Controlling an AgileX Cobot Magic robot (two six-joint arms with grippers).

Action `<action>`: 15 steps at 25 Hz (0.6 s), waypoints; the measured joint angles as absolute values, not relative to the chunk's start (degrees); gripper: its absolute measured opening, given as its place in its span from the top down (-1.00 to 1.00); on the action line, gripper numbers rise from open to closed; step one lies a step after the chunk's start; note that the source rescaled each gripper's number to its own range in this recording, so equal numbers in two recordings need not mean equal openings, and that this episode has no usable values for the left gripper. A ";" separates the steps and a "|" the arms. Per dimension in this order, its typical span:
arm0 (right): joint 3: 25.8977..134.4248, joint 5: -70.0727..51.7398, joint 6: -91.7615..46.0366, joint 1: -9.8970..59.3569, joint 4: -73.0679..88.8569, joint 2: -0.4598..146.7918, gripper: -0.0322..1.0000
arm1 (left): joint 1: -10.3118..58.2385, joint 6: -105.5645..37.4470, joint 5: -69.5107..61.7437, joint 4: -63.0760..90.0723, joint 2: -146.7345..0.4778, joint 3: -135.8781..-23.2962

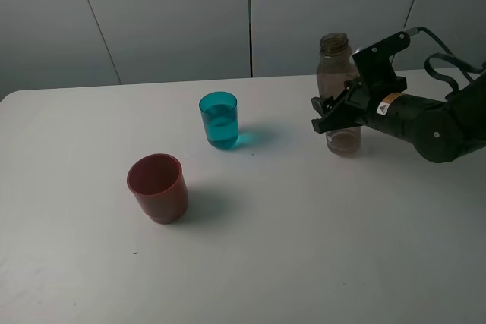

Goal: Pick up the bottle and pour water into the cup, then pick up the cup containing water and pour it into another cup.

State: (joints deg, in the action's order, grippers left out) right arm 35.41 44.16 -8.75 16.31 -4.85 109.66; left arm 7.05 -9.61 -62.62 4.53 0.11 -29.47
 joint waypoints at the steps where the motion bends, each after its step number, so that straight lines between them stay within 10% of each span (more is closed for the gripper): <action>1: 35.41 44.41 -8.86 16.31 -4.16 109.66 0.92 | 7.05 -9.61 -62.62 4.53 0.11 -29.47; 15: 35.32 56.28 -9.55 16.26 8.31 109.66 0.92 | 7.05 -9.61 -62.62 4.53 0.11 -29.47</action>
State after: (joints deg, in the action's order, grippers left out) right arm 35.32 56.28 -9.55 16.26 8.31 109.66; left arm 7.05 -9.61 -62.62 4.53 0.11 -29.47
